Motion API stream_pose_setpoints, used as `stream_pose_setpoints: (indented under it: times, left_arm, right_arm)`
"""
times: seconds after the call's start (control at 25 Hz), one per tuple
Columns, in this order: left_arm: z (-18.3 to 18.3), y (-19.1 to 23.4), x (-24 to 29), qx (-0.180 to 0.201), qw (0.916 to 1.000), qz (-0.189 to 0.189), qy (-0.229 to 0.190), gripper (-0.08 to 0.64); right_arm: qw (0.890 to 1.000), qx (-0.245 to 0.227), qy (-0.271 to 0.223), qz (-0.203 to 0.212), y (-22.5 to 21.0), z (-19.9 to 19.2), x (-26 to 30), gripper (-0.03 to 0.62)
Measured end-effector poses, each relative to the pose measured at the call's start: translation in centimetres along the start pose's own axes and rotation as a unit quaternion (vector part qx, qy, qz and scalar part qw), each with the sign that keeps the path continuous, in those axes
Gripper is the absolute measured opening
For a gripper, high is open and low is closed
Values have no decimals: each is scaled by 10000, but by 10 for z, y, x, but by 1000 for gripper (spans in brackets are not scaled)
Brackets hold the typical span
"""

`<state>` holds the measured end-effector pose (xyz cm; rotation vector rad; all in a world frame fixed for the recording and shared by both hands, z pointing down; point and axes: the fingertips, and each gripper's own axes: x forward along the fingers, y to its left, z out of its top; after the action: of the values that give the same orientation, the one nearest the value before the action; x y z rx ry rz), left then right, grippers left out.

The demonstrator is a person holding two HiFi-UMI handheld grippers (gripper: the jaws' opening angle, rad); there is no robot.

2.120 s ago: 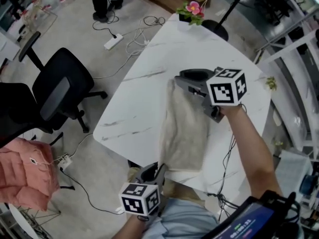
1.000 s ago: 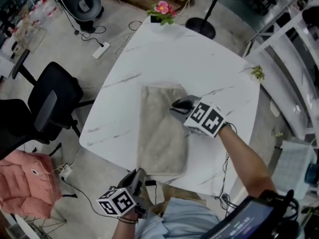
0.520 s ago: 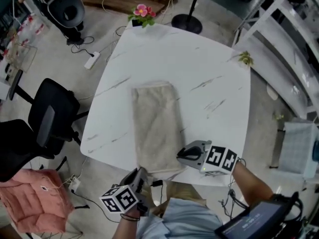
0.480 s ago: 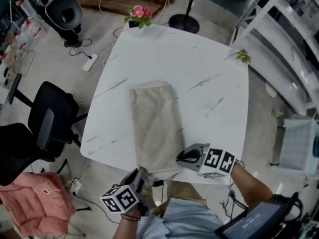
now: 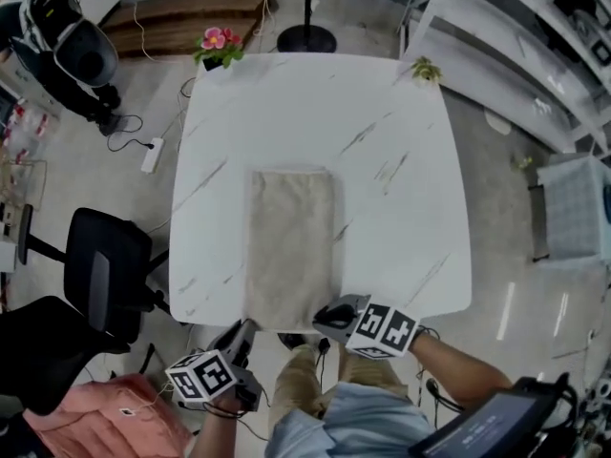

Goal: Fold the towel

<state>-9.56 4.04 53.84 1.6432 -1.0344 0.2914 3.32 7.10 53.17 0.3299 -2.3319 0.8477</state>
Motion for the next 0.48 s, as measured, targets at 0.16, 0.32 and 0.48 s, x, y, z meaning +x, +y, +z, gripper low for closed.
stream_pose_setpoints:
  times: [0.16,0.32,0.48]
  left_arm:
    - [10,11,-6,294,9995,23,59,55]
    - [12,-1,-16,407,9991,-43,-103,103]
    - [13,-9,-42,563,9970,93,-529,147]
  right_arm:
    - [10000,8,-53,10,11,10,18,29]
    - [9998,-52,-189,101,2,33,-7,72]
    - [9979,-111,-614,-180,-44,83,-59,150]
